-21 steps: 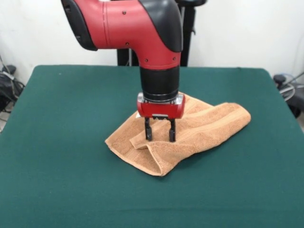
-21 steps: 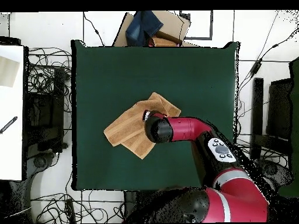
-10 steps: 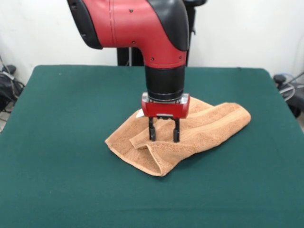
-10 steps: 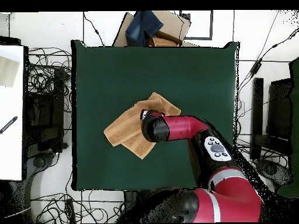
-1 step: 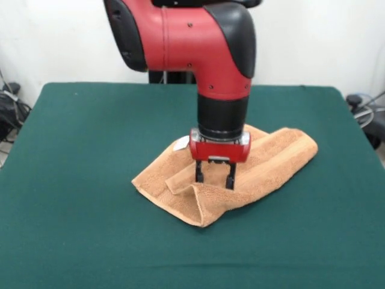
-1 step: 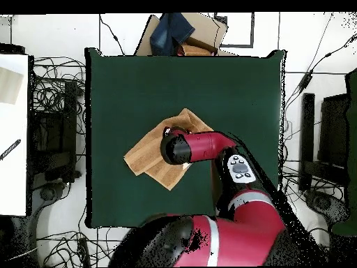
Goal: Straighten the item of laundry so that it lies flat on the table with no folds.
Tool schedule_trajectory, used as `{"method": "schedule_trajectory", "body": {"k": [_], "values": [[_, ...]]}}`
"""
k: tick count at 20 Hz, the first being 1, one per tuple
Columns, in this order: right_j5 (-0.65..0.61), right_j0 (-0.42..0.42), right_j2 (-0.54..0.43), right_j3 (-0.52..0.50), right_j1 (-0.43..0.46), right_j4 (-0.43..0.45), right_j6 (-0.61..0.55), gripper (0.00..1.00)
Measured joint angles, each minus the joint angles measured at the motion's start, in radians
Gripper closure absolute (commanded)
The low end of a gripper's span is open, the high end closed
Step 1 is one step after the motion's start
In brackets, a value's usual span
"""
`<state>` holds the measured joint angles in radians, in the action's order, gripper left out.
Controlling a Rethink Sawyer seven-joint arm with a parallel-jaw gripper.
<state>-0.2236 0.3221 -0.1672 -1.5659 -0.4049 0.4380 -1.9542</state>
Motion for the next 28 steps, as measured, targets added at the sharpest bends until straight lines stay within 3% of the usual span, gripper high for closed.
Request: {"method": "schedule_trajectory", "body": {"k": [5, 6, 28], "values": [[-0.025, -0.019, 0.012, 0.033, 0.011, -0.001, 0.000, 0.00], [-0.036, -0.019, 0.013, 0.040, 0.012, 0.000, 0.000, 1.00], [-0.048, -0.017, 0.012, 0.042, 0.002, -0.005, 0.000, 1.00]]}}
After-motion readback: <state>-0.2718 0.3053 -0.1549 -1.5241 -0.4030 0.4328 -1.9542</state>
